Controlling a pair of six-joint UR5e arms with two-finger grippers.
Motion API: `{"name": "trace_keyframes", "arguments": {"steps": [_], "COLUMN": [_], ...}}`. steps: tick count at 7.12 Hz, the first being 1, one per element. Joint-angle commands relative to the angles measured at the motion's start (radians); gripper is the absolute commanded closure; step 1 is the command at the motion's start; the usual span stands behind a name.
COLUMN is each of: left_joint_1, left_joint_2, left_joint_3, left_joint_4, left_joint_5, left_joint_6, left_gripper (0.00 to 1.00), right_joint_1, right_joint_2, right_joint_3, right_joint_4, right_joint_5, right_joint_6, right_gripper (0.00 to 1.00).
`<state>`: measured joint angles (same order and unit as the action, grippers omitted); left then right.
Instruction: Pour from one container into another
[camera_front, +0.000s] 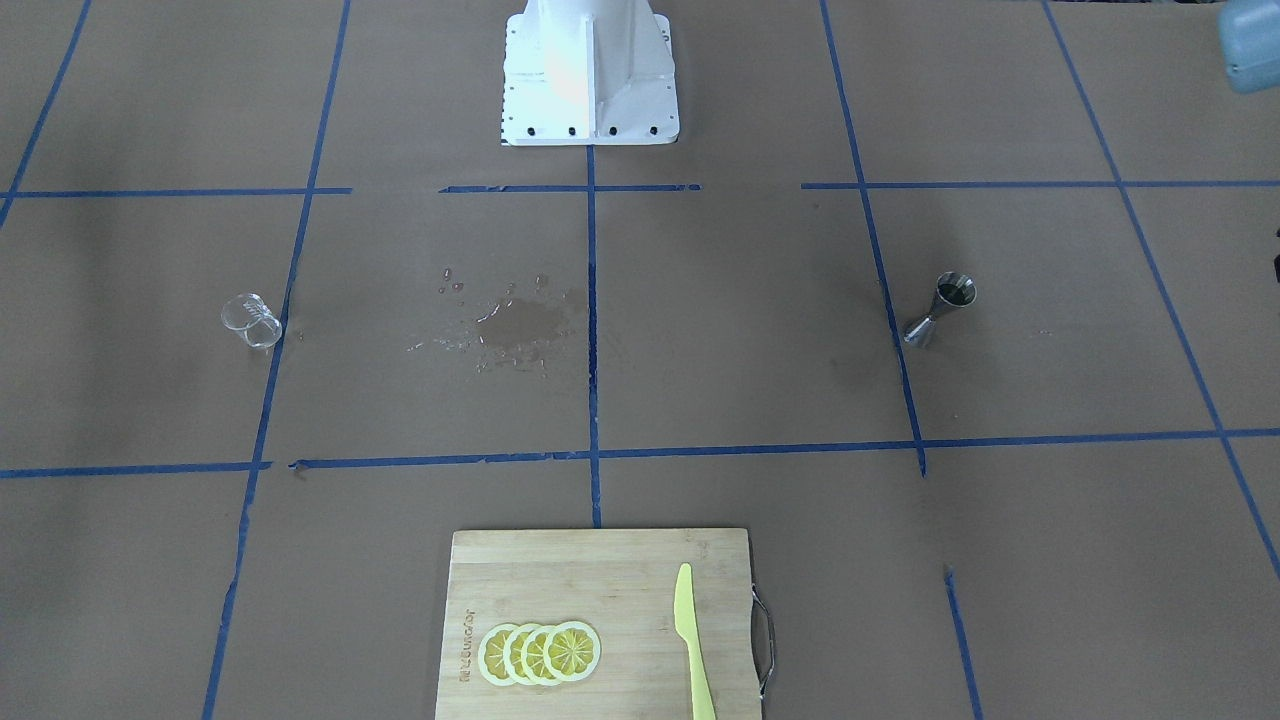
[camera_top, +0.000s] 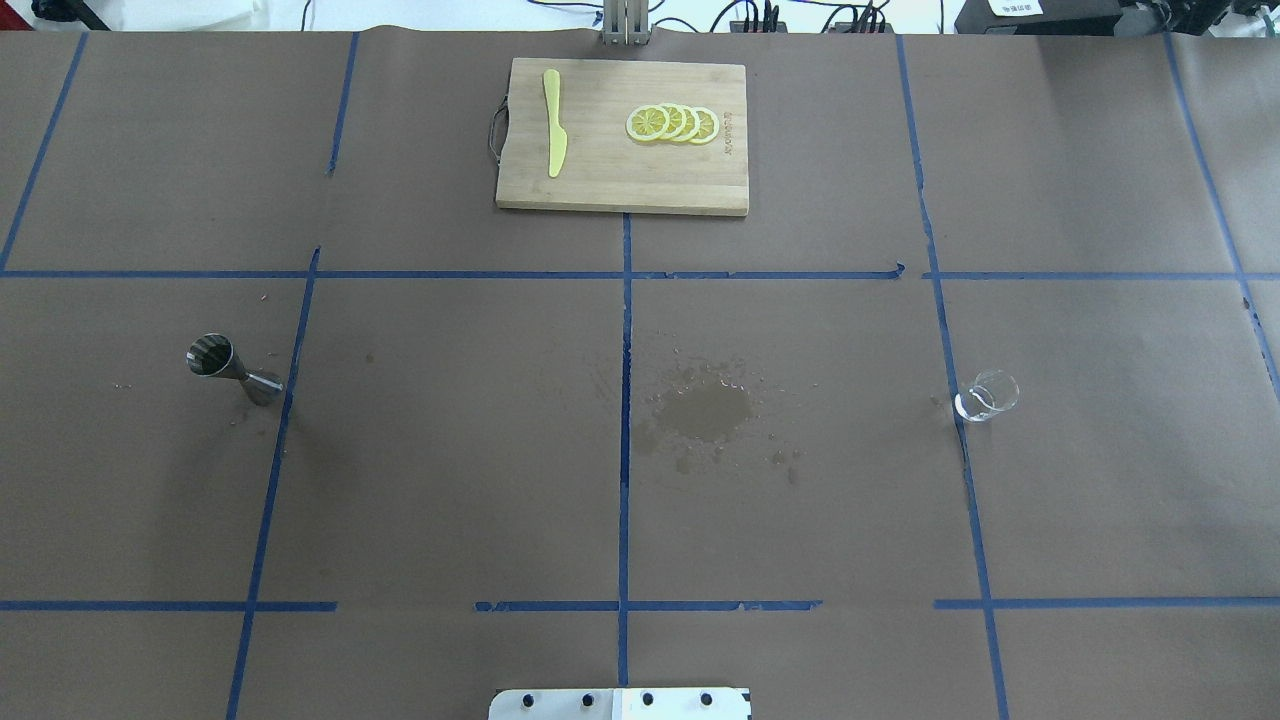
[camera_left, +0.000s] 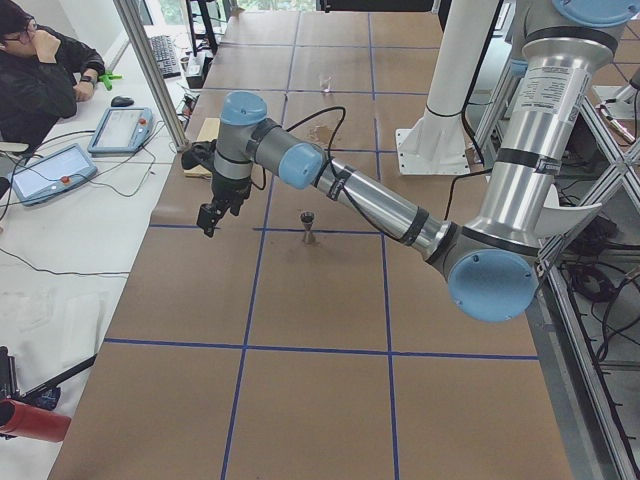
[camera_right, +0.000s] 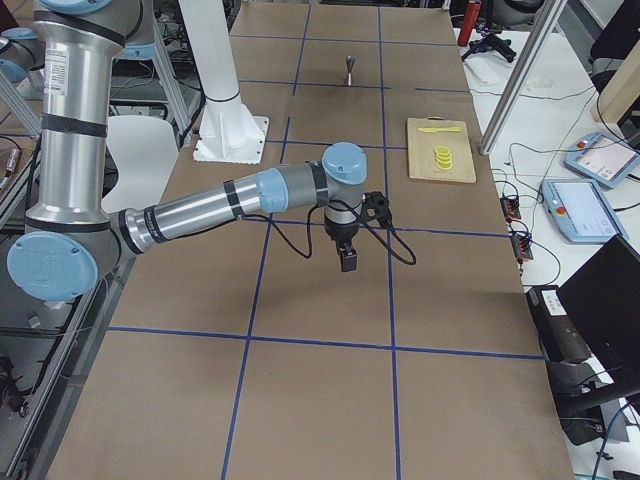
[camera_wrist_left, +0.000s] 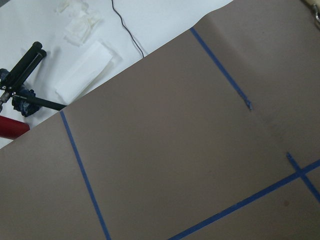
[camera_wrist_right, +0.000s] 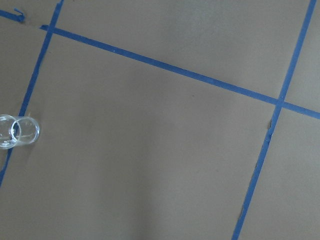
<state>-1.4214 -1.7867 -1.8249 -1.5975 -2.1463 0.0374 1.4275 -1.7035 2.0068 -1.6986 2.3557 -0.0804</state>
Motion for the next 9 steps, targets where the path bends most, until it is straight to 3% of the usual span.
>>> {"name": "trace_keyframes", "arguments": {"steps": [1,3,7,9], "left_joint_1": [-0.071,-0.090,-0.122,-0.129], "left_joint_2": [0.132,0.156,0.245,0.338], "left_joint_3": [0.021,0.024,0.105,0.067], "left_joint_4": [-0.005,0.004,-0.009,-0.016], "left_joint_5": [-0.075,-0.070,-0.090,-0.137], "left_joint_6": [0.048,0.035,0.061,0.064], "left_gripper": [0.00,0.00,0.00,0.00], "right_joint_1": [0.086,0.080,0.094,0.094], "right_joint_2": [-0.045,-0.024,-0.010,-0.010], "right_joint_3": [-0.066,-0.115,-0.158,-0.164], "right_joint_4": [0.002,0.004,0.002,0.002], "right_joint_5": [0.040,-0.016,0.040,0.060], "right_joint_6": [-0.078,-0.068,0.008,0.008], "right_gripper": [0.00,0.00,0.00,0.00]}}
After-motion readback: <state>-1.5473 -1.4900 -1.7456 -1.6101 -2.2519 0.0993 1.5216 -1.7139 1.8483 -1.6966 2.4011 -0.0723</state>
